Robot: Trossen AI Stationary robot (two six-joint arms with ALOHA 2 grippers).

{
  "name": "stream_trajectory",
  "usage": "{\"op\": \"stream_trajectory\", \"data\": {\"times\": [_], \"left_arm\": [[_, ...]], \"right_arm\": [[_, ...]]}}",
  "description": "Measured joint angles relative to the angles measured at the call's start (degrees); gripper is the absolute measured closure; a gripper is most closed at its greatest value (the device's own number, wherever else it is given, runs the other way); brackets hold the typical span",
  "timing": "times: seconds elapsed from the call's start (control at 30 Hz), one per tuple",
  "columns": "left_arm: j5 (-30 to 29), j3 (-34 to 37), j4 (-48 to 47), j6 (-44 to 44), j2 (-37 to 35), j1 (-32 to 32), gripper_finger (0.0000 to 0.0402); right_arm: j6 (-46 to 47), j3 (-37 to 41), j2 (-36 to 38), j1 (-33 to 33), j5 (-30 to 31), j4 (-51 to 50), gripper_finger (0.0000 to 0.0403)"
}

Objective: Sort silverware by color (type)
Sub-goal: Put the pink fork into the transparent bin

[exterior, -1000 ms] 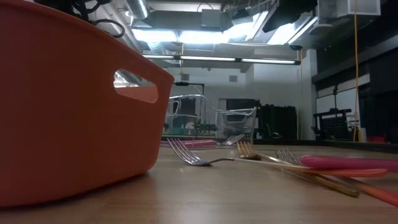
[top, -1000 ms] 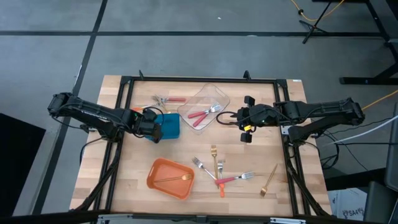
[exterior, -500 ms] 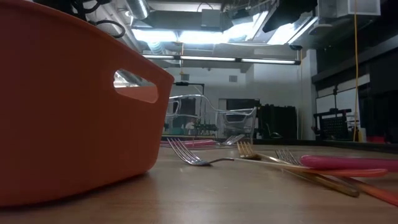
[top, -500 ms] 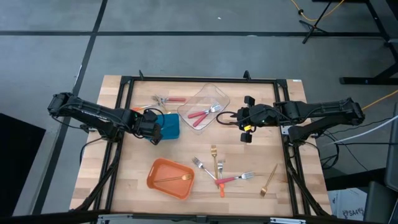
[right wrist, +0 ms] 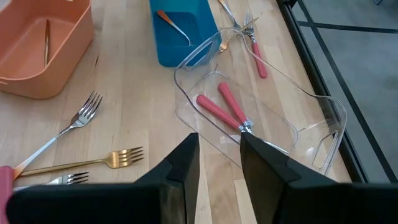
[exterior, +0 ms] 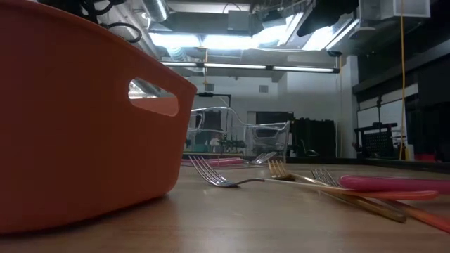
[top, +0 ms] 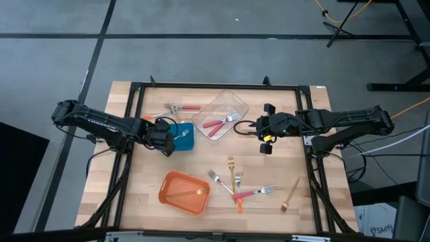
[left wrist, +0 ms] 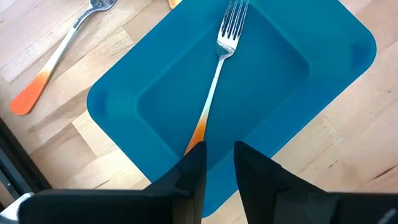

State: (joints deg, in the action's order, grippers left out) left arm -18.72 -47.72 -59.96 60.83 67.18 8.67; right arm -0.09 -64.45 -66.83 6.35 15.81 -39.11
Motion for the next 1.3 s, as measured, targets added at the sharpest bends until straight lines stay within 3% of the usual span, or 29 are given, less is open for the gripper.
{"op": "stream_trajectory", "data": {"times": [0.37, 0.67, 0.97, 1.3], "left_arm": [[-0.05, 0.0, 0.06, 0.03, 0.0, 0.0, 0.0326], [-0.13, 0.0, 1.03, 0.05, 0.0, 0.0, 0.0326], [-0.12, 0.0, 1.1, 0.08, 0.0, 0.0, 0.0326], [-0.07, -0.01, 1.36, 0.09, -0.02, 0.0, 0.0326]], "right_arm": [[0.02, 0.0, 0.0, 0.02, -0.45, -0.02, 0.0297], [0.2, 0.0, -0.02, 0.02, -7.72, -0.02, 0.0297], [7.39, 0.0, -2.25, 0.21, -12.89, -2.18, 0.0297], [17.01, 0.01, -8.72, 10.76, -13.42, -4.59, 0.0297]]}}
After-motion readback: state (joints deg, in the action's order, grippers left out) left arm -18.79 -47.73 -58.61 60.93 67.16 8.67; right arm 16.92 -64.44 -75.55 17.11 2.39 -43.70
